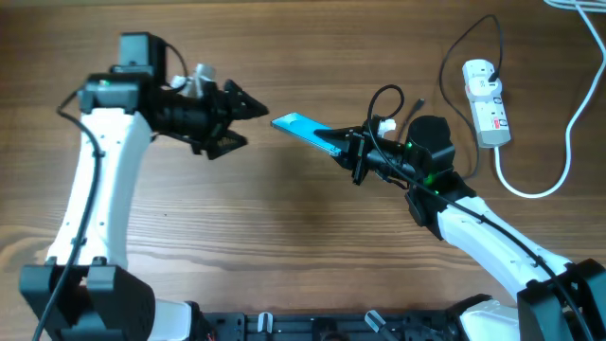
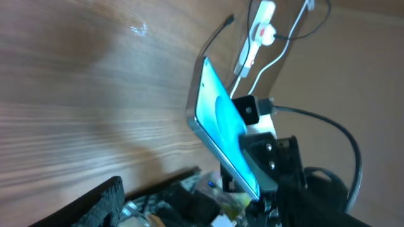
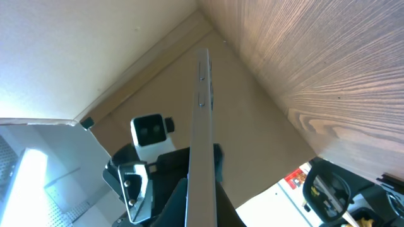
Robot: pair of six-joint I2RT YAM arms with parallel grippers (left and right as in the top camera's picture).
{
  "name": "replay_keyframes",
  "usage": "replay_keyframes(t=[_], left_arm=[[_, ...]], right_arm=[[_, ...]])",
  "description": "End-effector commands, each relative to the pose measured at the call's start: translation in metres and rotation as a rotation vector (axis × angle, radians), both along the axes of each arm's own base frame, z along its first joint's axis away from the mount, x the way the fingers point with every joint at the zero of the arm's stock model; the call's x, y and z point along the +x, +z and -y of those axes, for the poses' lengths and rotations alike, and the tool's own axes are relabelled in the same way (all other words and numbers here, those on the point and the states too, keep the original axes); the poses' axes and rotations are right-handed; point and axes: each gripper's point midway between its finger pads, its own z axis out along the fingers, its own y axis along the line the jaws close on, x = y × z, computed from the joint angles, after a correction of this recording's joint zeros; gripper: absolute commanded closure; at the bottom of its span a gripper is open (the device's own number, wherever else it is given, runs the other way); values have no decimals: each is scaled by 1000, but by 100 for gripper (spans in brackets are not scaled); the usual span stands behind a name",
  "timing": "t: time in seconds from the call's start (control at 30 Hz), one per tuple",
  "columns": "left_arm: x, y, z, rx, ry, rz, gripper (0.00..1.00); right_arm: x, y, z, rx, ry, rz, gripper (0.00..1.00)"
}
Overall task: Plug charger to phone and switch on socket
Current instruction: 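Regrasp the phone with the left gripper and release the right gripper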
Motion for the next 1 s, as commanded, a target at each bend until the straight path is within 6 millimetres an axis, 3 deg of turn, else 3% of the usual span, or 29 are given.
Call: replay_keyframes(t=[0.0, 0.33, 0.4, 0.53, 0.7, 0.83, 0.97], left_arm=[[-4, -15, 25, -59, 90, -153, 28], [14, -31, 66, -4, 251, -210, 36], [12, -34, 71, 12, 256, -215, 40], [12, -39, 72, 47, 291, -225, 57], [15, -45, 71, 91, 340, -223, 58], [18, -42, 81, 86, 323, -182, 60], [19, -42, 84, 88, 317, -168, 70]], right_arm=[[1, 8, -1, 7, 1, 18, 96], [0, 4, -2, 1, 6, 1, 96], [-1, 4, -2, 2, 9, 2, 96], [-3, 5, -3, 4, 21, 1, 96], [-4, 5, -3, 6, 28, 0, 96], [-4, 5, -3, 6, 29, 0, 96], [-7, 5, -5, 10, 51, -2, 96]])
